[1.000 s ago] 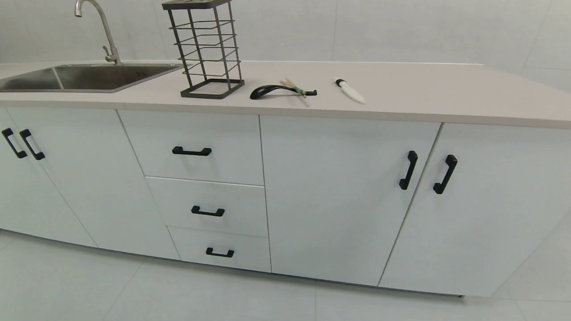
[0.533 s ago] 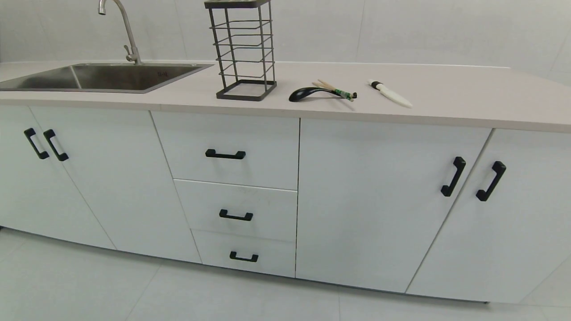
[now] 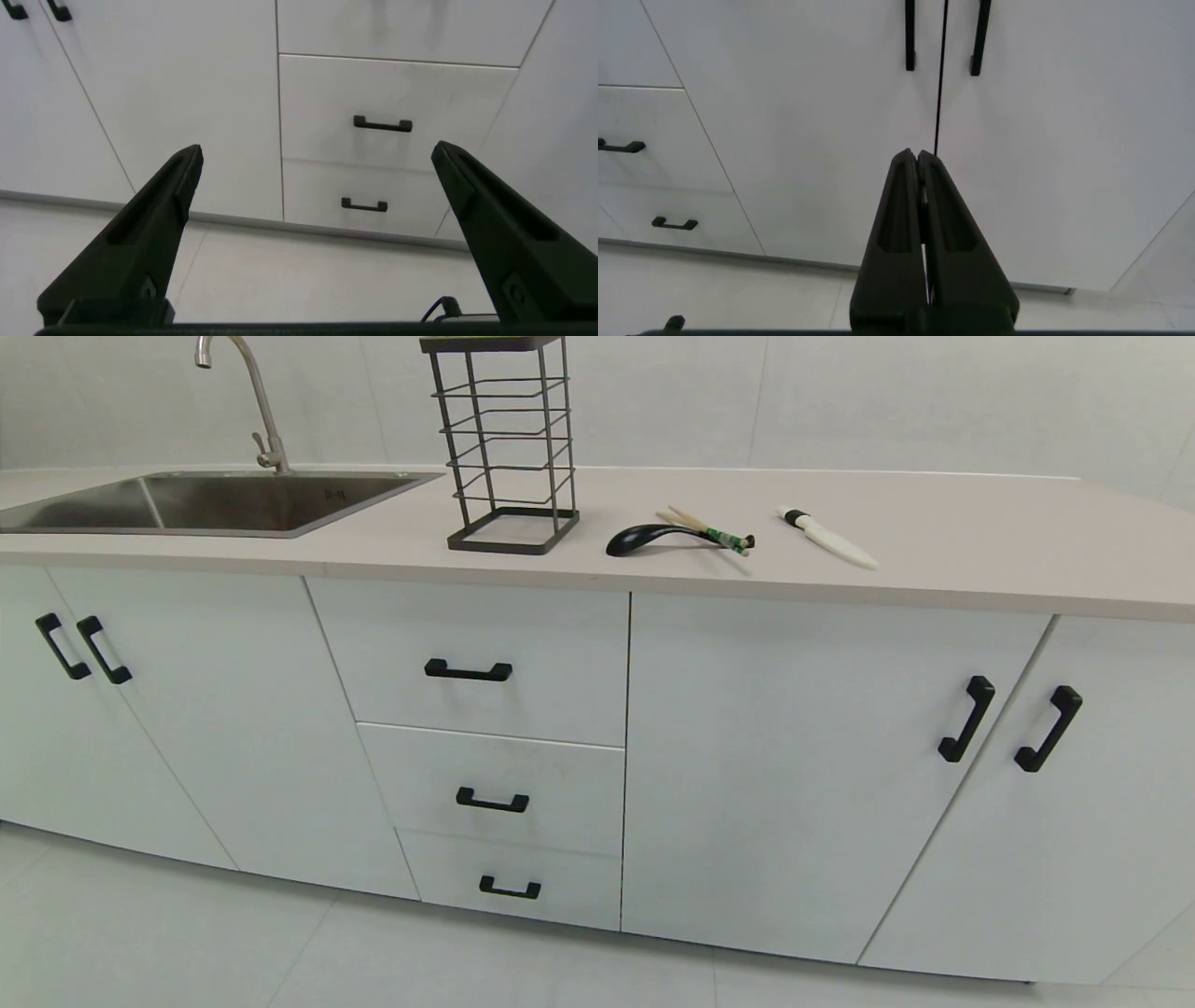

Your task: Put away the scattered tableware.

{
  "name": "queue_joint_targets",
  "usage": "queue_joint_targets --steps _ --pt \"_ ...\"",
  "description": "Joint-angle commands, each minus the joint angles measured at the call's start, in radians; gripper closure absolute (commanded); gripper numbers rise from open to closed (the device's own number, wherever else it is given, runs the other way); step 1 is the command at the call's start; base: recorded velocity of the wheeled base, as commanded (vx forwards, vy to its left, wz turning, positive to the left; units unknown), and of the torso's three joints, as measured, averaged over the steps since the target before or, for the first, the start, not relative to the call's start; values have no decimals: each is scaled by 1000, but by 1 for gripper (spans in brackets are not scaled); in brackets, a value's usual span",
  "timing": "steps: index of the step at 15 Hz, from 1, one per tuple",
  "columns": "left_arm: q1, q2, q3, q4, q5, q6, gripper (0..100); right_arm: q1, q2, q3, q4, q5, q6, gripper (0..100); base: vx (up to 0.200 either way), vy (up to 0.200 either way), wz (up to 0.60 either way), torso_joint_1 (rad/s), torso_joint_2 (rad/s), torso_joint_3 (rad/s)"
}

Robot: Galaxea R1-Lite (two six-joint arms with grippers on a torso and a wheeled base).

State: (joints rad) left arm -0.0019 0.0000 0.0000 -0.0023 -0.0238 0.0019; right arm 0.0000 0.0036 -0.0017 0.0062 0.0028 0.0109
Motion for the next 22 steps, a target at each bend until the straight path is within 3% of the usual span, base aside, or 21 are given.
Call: queue_joint_targets --steps 1,12,14,16,17,18,20,22 --pt "0 0 0 -1 -1 0 0 0 1 0 0 0 0 100 0 0 0 0 0 0" --pt "0 0 0 -1 -4 12 0 0 1 0 0 2 0 100 0 0 0 0 0 0" --pt "0 0 0 -10 -22 66 0 0 1 0 0 0 0 100 0 0 0 0 0 0" --pt "0 0 0 -36 -41 79 0 0 1 0 0 0 0 100 0 0 0 0 0 0" --pt "2 3 -71 -257 -47 75 0 0 1 0 0 0 0 100 0 0 0 0 0 0" --pt "0 38 -138 -297 -59 79 0 0 1 0 0 2 0 100 0 0 0 0 0 0" --pt "-7 112 -229 -258 -108 79 0 0 1 0 0 0 0 100 0 0 0 0 0 0" --pt "2 198 -230 -251 -174 81 0 0 1 0 0 0 0 100 0 0 0 0 0 0"
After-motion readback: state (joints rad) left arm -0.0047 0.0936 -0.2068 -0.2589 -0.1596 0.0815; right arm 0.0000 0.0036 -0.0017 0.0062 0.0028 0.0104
